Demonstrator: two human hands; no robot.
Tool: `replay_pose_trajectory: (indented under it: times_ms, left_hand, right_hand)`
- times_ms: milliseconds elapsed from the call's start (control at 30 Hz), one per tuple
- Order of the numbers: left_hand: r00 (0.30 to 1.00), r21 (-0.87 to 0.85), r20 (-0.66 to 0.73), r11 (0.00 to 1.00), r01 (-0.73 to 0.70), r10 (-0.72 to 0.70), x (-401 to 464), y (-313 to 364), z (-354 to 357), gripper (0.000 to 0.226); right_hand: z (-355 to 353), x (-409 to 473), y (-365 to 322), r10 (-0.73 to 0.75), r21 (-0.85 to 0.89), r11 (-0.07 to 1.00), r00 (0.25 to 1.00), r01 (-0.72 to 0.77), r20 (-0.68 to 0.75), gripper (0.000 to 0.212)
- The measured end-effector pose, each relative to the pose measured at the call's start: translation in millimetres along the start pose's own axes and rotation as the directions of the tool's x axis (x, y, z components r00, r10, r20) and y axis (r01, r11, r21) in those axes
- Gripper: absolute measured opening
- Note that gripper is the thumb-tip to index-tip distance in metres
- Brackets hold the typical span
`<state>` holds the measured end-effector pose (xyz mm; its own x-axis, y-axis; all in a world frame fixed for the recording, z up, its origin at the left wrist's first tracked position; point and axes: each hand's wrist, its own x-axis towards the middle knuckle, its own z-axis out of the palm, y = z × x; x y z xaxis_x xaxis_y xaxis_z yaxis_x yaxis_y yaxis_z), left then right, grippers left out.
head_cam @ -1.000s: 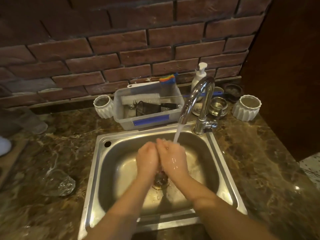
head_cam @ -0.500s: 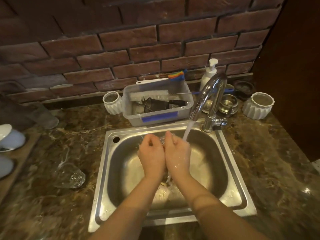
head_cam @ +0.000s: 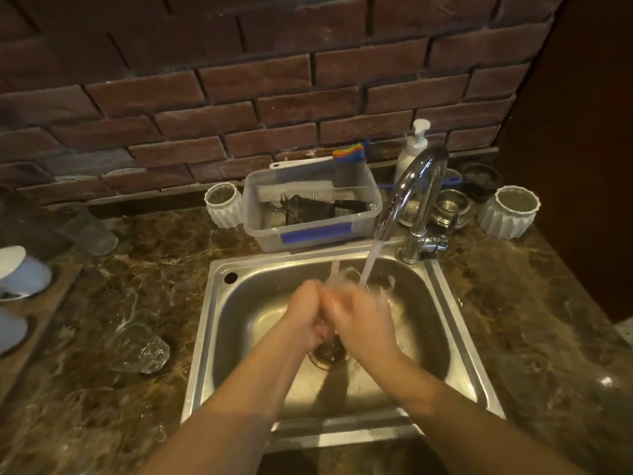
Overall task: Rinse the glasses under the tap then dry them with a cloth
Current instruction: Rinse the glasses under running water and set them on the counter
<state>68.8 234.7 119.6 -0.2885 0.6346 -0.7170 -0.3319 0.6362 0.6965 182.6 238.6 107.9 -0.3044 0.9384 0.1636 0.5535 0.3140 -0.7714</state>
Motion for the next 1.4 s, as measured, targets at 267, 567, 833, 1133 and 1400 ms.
replay_pose_trajectory:
  times_ms: [267, 567, 833, 1133, 1400]
  left_hand:
    - [0.956, 0.065, -0.098, 0.961, -0.270, 0.275, -17.4, -6.7, 18.4, 0.025]
    - [0.980, 0.029, 0.173, 0.995, 0.098, -0.101, -14.0, 1.3, 6.7, 0.033]
    - [0.976, 0.125, 0.166, 0.985, 0.119, -0.139, -8.9, 18.7, -10.2, 0.022]
    - [0.993, -0.202, -0.002, 0.972, -0.116, 0.118, -12.2, 9.8, 4.6, 0.039]
    - [0.921, 0.254, 0.137, 0.886, -0.388, 0.365, -24.4, -4.4, 17.4, 0.029]
  right_hand:
    - [0.0, 14.7, -15.5, 0.568, 0.533, 0.664, 0.818, -0.524, 0.096, 0.042]
    - [-36.1, -1.3, -11.2, 0.072, -0.164, 0.986, 0.926, -0.011, 0.371, 0.044]
    - [-33.7, -8.5, 8.3, -0.095, -0.145, 0.969, 0.838, 0.202, 0.537, 0.035]
    - [-33.7, 14.6, -15.0, 0.107, 0.294, 0.886, 0.775, -0.359, 0.623, 0.039]
    - [-38.0, 7.8, 1.5, 0.414, 0.470, 0.750, 0.884, -0.466, 0.215, 0.026]
